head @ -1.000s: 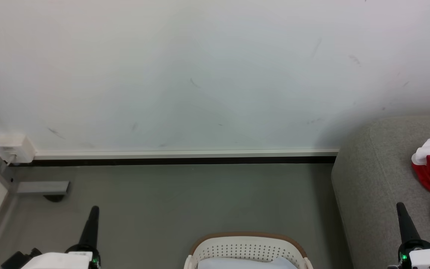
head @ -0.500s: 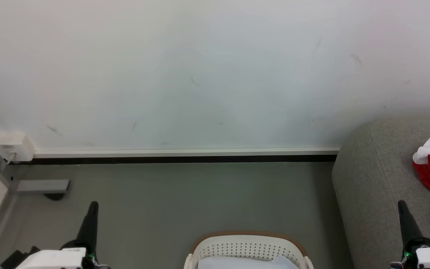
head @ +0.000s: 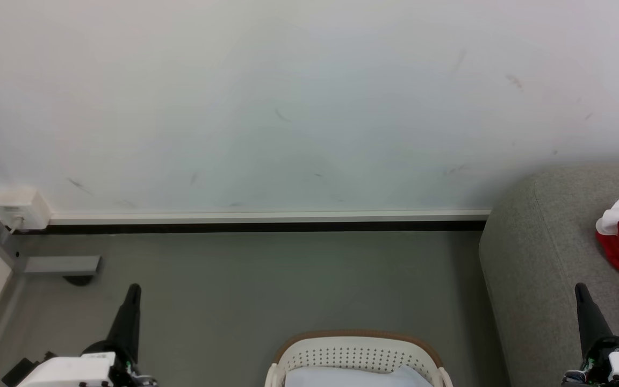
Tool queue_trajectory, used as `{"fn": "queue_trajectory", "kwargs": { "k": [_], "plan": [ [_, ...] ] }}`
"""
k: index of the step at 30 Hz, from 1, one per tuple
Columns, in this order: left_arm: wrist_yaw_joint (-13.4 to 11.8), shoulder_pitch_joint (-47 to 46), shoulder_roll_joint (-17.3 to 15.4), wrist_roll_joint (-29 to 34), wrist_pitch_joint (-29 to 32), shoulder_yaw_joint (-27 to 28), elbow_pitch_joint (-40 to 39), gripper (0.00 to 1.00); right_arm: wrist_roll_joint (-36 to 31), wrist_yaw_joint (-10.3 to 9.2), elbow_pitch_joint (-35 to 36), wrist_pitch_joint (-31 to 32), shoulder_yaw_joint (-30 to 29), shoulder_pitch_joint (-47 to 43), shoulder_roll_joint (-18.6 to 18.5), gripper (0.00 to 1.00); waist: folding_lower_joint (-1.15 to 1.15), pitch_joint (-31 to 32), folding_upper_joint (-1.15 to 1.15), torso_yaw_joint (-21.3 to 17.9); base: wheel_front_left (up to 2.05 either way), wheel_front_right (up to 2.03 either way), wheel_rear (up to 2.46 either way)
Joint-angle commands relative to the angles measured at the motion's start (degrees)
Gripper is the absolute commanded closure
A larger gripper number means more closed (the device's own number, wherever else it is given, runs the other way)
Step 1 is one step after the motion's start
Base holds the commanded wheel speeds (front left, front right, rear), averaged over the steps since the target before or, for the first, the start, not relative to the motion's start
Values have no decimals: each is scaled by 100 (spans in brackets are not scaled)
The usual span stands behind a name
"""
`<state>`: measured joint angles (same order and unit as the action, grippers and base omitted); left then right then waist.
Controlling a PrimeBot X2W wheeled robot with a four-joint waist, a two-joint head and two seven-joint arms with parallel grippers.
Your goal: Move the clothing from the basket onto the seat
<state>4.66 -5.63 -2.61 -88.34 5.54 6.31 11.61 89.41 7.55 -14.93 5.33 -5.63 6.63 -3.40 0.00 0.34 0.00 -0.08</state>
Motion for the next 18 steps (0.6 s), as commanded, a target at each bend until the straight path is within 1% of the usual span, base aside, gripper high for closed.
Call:
{"fn": "queue_trajectory", "kwargs": {
  "k": [1,9,18],
  "plan": [
    [-2,-69,-46,-159,42,28,-36,100,87,-11,20,37,-34,65,4,100,0,-3,0,1,0,0,0],
    [-5,-82,-48,-449,120,49,-58,100,356,-12,28,121,-80,83,22,100,0,-23,0,6,0,0,0],
    [-5,-79,-47,-435,122,47,-55,100,337,-12,28,90,-68,82,12,100,0,-24,0,6,0,0,0]
  ]
}}
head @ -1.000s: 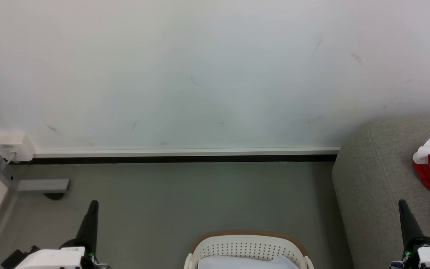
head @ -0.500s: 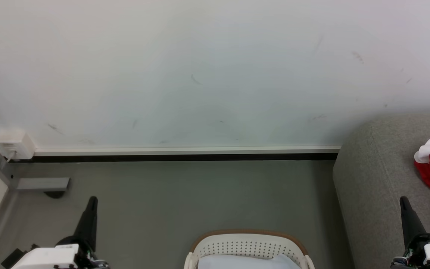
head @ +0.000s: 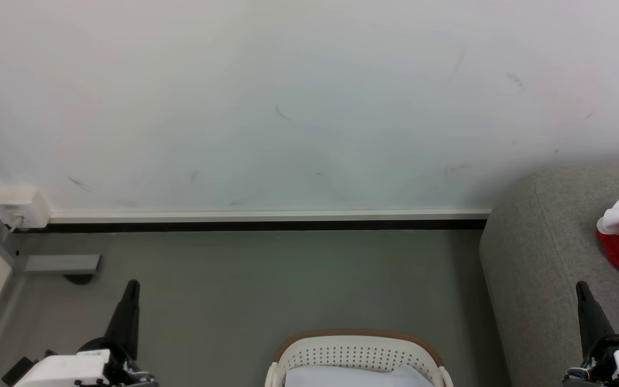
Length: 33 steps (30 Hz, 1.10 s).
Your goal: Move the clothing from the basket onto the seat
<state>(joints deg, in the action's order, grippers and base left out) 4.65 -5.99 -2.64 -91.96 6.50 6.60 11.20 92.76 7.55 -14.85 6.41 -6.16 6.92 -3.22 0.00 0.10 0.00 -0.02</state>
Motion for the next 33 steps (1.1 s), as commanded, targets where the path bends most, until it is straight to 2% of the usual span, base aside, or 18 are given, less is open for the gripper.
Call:
{"fn": "queue_trajectory", "kwargs": {
  "k": [1,33],
  "plan": [
    [-4,-43,-44,-72,27,18,-15,100,3,-12,20,-19,-15,52,-7,100,0,0,0,0,0,0,0],
    [2,-43,-43,-72,27,18,-15,100,28,-12,22,-38,17,48,-34,100,0,0,0,0,0,0,0]
  ]
}}
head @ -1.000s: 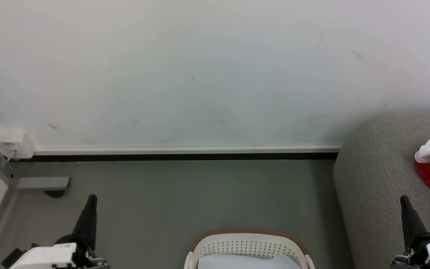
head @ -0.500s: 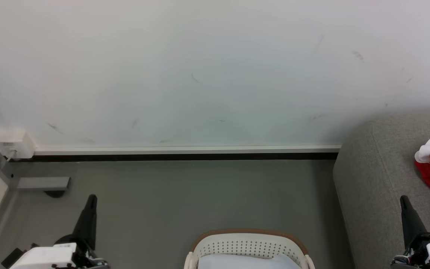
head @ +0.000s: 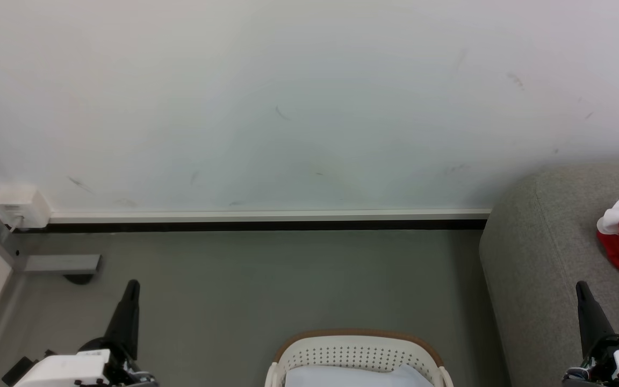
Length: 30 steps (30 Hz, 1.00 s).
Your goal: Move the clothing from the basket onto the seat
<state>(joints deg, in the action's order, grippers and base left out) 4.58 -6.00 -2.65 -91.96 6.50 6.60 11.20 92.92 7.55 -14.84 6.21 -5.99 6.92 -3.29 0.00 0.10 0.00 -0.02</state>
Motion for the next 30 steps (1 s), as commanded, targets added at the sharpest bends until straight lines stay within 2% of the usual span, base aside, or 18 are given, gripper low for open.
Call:
{"fn": "queue_trajectory", "kwargs": {
  "k": [1,30],
  "plan": [
    [9,-42,-42,-72,27,18,-15,100,14,-12,21,-19,2,48,-29,100,0,0,0,0,0,0,0],
    [9,-42,-42,-72,27,18,-14,100,35,-12,23,-38,31,44,-54,100,0,0,0,0,0,0,0]
  ]
}}
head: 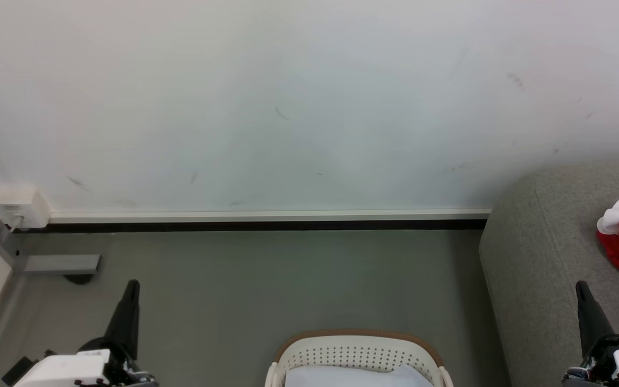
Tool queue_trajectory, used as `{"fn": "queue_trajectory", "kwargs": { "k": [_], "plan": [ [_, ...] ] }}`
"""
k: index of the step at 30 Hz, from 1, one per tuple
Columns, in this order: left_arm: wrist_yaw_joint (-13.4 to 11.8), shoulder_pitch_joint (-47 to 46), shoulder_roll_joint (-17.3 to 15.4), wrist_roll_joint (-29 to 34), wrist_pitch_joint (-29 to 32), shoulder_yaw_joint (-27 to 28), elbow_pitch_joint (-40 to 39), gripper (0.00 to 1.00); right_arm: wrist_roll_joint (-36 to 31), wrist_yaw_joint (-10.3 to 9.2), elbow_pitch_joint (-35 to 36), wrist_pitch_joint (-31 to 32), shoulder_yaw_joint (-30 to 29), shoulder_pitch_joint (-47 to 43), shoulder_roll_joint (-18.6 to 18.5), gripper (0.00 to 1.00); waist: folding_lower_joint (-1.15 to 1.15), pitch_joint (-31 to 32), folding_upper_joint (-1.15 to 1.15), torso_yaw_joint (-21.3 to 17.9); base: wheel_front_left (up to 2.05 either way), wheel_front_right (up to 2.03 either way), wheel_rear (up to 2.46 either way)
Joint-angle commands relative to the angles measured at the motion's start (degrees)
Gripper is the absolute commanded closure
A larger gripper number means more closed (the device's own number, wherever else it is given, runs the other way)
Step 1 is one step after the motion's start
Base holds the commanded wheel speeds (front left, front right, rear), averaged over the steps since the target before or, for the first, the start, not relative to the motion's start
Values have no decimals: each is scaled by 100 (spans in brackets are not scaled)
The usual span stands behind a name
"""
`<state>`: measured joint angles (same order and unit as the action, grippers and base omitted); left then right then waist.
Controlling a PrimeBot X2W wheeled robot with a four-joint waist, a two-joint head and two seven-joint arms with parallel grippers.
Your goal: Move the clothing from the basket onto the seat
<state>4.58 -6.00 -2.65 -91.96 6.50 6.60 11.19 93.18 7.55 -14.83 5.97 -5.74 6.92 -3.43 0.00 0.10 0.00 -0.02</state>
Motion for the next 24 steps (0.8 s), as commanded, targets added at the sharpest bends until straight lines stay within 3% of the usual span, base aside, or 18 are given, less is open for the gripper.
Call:
{"fn": "queue_trajectory", "kwargs": {
  "k": [1,24],
  "plan": [
    [9,-41,-42,-72,27,18,-13,100,10,-12,22,-15,6,44,-40,100,0,0,0,0,0,0,0],
    [10,-41,-42,-73,26,17,-13,100,37,-12,24,-36,32,40,-57,100,0,0,0,0,0,0,0]
  ]
}}
